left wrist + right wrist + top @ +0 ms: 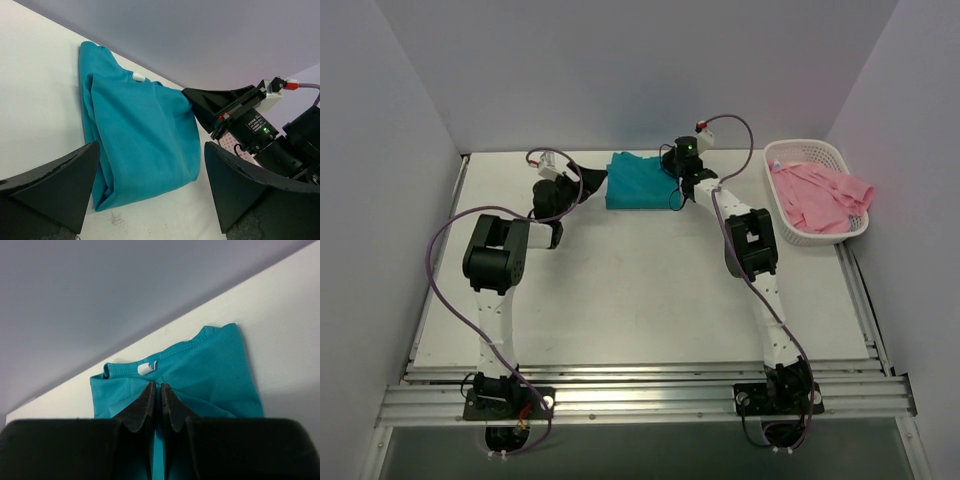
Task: Fold and stack the t-shirts
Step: Neatly place the folded tshirt to the corner
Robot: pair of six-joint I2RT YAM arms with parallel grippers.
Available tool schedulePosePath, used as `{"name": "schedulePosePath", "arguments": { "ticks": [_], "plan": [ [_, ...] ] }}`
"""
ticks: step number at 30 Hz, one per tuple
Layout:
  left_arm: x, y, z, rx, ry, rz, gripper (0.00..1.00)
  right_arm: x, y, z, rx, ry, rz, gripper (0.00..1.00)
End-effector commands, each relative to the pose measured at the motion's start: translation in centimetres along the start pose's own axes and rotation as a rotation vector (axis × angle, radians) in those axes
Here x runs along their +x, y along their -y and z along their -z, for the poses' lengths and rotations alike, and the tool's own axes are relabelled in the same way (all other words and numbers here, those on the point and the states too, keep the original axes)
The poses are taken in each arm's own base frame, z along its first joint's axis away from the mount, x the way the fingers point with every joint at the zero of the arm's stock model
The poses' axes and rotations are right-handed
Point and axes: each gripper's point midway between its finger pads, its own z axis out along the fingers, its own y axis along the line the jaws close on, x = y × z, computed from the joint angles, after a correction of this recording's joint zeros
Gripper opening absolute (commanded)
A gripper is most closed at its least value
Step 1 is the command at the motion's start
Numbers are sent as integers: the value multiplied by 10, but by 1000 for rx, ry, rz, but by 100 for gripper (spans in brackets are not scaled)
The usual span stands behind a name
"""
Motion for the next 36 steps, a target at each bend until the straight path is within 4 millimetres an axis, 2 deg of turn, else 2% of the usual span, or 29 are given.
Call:
{"name": "schedulePosePath", "arguments": {
  "ticks": [1,9,10,12,13,14,20,32,36],
  "plan": [
    [-13,10,-9,64,29,-36,94,-26,-11,-14,-98,100,-68,0],
    [-6,-2,-12,63,9,-33,94,-41,-6,-27,-153,223,-105,0],
    [-5,-3,-11,62,8,-34,94,-35,-1,-33,-153,221,-105,0],
    [-4,-3,-11,63,5,-36,94,-46,-5,-35,-182,263,-124,0],
    [-4,-3,-11,63,5,-37,94,-42,1,-41,-185,263,-136,0],
    [-5,-4,-11,64,4,-39,94,-55,-12,-39,-219,293,-145,0],
    [-6,-6,-11,65,3,-52,94,-72,-19,-33,-250,370,-155,0],
    [0,-17,-13,66,-6,-37,94,-87,-14,-36,-230,455,-152,0],
    [-2,-22,-14,63,-4,-37,94,-90,-3,-42,-192,492,-157,0]
  ]
}}
